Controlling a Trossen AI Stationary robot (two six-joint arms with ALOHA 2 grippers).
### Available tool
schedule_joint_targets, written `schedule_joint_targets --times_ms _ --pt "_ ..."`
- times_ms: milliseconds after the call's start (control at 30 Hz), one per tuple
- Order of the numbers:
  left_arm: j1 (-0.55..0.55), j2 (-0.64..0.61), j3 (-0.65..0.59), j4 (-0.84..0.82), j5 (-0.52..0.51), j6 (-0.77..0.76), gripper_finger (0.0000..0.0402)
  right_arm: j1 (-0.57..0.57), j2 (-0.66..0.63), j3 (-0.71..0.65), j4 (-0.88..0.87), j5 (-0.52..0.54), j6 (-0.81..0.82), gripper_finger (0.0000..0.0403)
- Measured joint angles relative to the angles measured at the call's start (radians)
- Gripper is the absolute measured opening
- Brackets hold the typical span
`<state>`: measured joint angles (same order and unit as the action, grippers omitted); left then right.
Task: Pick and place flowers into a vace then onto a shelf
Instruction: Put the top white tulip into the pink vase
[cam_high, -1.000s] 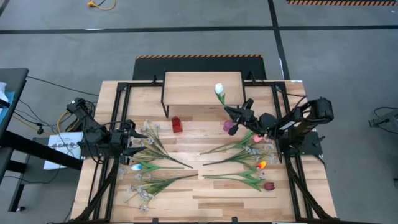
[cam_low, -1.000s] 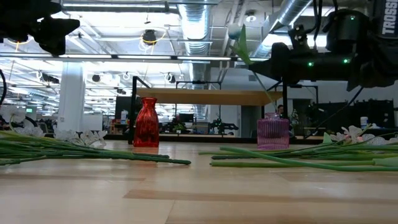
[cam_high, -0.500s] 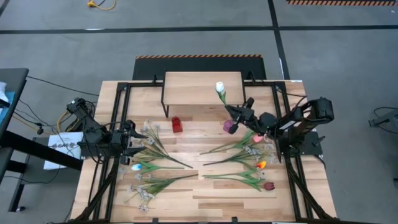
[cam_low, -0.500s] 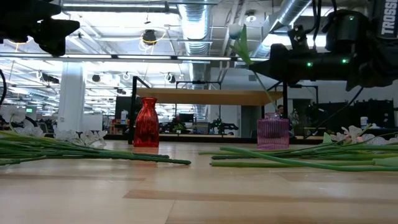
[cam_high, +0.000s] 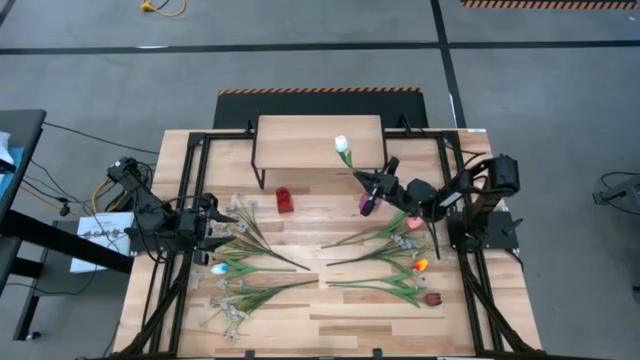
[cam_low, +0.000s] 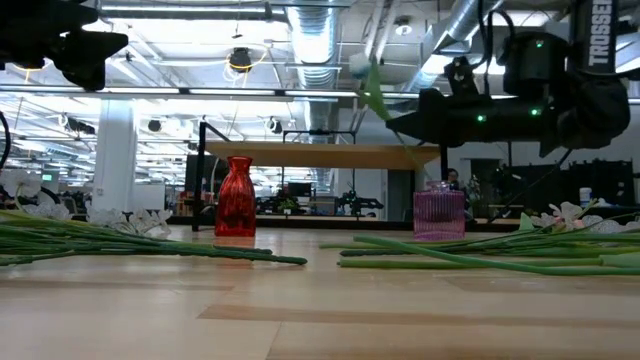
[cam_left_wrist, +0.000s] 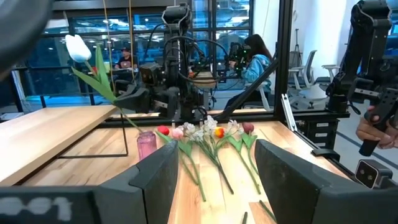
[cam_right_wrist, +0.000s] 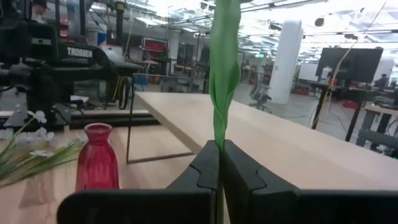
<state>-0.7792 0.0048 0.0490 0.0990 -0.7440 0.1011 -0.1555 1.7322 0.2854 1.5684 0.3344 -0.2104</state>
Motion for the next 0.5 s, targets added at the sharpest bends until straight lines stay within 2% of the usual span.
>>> schedule_joint_targets --times_ms 333,500 --pt "0.000 0.000 0.000 -0.005 0.000 -0.015 0.0204 0.019 -0.007 0.007 0.002 0.007 -0.006 0.0000" --pt "0.000 0.000 0.000 -0.004 0.000 -0.018 0.0204 0.037 -0.007 0.007 -0.010 0.076 -0.020 0.0005"
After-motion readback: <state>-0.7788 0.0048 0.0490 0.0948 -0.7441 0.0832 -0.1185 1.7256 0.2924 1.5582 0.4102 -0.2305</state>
